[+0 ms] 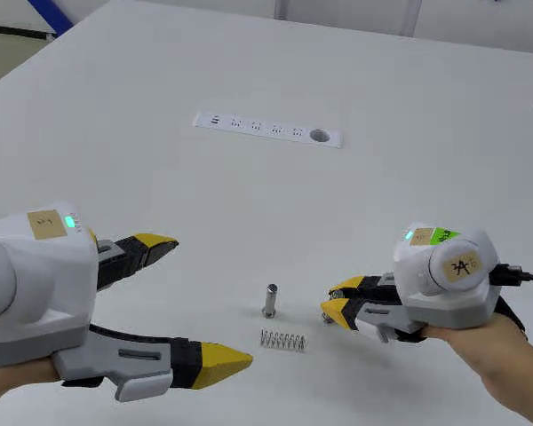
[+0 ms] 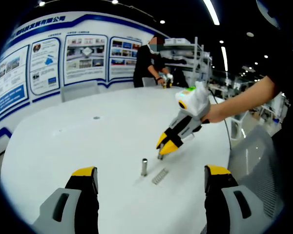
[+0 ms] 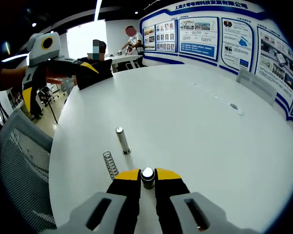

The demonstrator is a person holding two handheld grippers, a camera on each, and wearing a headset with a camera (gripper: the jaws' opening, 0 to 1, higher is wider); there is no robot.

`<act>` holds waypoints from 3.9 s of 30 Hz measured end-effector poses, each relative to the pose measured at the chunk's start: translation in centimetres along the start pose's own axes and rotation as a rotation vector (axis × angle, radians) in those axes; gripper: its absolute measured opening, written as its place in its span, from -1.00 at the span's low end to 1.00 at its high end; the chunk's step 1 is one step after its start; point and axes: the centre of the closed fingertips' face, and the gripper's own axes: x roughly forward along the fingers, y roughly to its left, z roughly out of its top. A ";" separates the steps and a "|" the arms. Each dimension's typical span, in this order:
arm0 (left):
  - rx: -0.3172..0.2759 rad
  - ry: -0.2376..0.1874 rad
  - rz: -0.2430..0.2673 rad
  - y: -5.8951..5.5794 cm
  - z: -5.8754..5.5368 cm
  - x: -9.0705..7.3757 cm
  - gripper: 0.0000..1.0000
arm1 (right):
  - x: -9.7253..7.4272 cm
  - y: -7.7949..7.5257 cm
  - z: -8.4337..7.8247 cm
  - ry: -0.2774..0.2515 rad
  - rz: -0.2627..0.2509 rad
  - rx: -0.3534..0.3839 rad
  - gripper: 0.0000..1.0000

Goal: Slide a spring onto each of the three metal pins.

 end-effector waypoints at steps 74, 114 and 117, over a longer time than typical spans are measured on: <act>-0.021 -0.012 0.010 0.8 -1.0 -1.1 0.85 | 3.1 5.9 -2.3 0.160 0.091 -0.100 -0.61; 0.161 0.030 -0.145 -3.7 0.1 1.6 0.21 | -4.5 11.5 6.2 0.037 0.247 -0.322 -0.80; 0.177 0.031 -0.163 -4.1 0.5 1.6 0.11 | -4.7 12.1 6.5 0.041 0.251 -0.351 -0.80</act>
